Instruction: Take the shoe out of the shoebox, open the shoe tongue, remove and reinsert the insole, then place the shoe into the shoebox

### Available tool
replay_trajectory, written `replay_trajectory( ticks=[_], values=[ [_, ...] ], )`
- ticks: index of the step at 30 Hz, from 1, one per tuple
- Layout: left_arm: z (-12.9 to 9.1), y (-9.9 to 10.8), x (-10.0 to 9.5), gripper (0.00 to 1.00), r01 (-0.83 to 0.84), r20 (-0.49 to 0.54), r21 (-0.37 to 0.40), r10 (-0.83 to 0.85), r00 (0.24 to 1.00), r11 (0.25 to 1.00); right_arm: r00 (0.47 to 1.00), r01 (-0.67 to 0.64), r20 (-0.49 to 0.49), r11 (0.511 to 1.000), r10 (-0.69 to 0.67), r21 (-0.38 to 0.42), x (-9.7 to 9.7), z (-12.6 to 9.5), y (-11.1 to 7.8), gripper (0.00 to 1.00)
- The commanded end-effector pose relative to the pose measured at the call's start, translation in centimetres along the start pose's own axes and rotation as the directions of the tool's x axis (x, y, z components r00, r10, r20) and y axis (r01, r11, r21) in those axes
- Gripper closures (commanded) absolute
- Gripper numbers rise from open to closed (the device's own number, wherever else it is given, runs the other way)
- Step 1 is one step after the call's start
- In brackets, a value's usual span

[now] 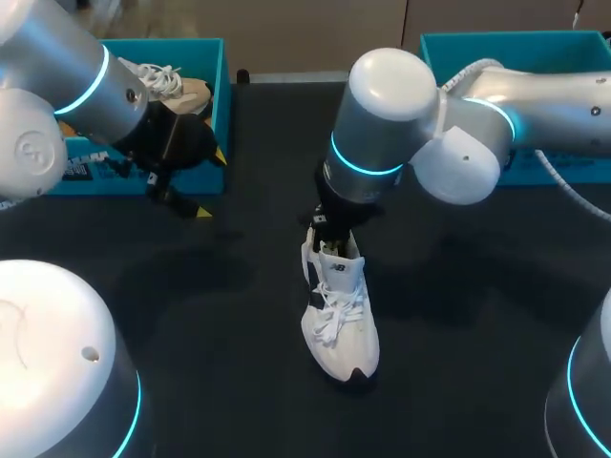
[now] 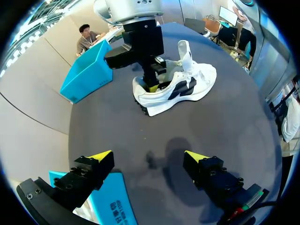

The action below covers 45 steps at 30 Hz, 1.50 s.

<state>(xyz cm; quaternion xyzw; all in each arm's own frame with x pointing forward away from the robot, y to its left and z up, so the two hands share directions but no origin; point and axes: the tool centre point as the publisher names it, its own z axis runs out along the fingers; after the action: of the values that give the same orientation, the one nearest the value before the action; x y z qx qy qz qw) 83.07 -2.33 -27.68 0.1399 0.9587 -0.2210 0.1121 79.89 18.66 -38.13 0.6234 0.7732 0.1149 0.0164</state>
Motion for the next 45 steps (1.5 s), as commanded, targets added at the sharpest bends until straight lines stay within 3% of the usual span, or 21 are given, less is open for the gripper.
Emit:
replay_trajectory(
  ticks=[1,10,16,30,45],
  values=[
    [0.0,0.0,0.1,0.00,0.000,0.000,-0.002,0.000,1.000,1.000,1.000,0.007,-0.003,1.000,-0.007,0.006,0.1,0.7,0.4,1.00],
    [0.0,0.0,0.1,0.00,0.000,0.000,-0.002,0.000,1.000,1.000,1.000,0.018,0.014,1.000,-0.018,-0.005,0.1,3.3,0.9,1.00],
    [0.0,0.0,0.1,0.00,0.000,0.000,-0.002,0.000,1.000,1.000,1.000,0.018,0.000,0.999,-0.018,0.033,0.4,4.7,-0.1,1.00],
    [0.0,0.0,0.1,0.00,0.000,0.000,-0.002,0.000,1.000,1.000,1.000,0.000,0.012,0.996,-0.001,0.090,0.6,4.0,-2.5,1.00],
    [0.0,0.0,0.1,0.00,0.000,0.000,-0.002,0.000,1.000,1.000,0.998,-0.052,0.043,0.993,0.047,0.109,1.3,-3.0,-2.0,1.00]
  ],
)
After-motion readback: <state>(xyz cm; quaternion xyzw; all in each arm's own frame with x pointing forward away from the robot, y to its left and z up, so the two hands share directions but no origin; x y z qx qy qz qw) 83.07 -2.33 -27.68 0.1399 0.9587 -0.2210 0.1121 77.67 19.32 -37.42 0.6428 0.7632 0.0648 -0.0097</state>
